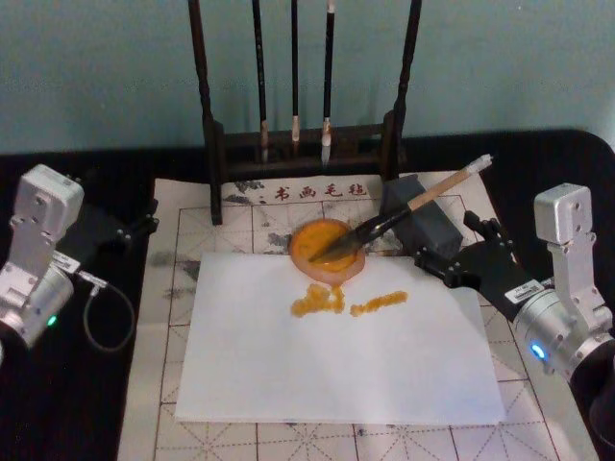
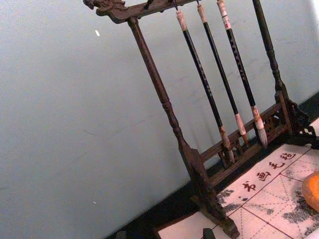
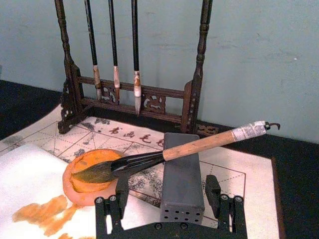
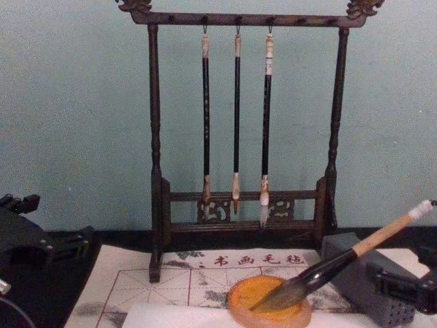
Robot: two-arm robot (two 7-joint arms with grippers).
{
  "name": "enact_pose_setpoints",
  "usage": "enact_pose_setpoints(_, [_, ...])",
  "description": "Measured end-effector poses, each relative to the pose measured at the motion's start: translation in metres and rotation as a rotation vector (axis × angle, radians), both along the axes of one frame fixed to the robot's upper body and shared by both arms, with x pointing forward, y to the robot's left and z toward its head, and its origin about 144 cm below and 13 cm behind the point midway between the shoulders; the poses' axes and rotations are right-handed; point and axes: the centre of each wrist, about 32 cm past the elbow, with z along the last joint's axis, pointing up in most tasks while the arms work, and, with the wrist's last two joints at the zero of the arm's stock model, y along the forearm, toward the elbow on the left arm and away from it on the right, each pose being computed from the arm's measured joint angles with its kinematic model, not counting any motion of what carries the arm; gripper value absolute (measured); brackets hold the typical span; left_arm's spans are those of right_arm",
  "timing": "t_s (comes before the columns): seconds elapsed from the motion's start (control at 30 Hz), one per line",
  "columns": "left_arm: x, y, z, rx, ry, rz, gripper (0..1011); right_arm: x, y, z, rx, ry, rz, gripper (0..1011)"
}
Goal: Pick up the brush from the inkstone, write on the paper, then place the brush back to its original position.
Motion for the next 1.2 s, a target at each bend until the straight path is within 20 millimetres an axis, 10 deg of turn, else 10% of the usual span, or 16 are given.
enact_pose_setpoints(1.2, [0.0000, 0.0000, 0.0000, 0.000, 0.000, 0.000, 1001, 0.0000, 0.0000, 0.0000, 0.000, 0.000, 0.000, 1002])
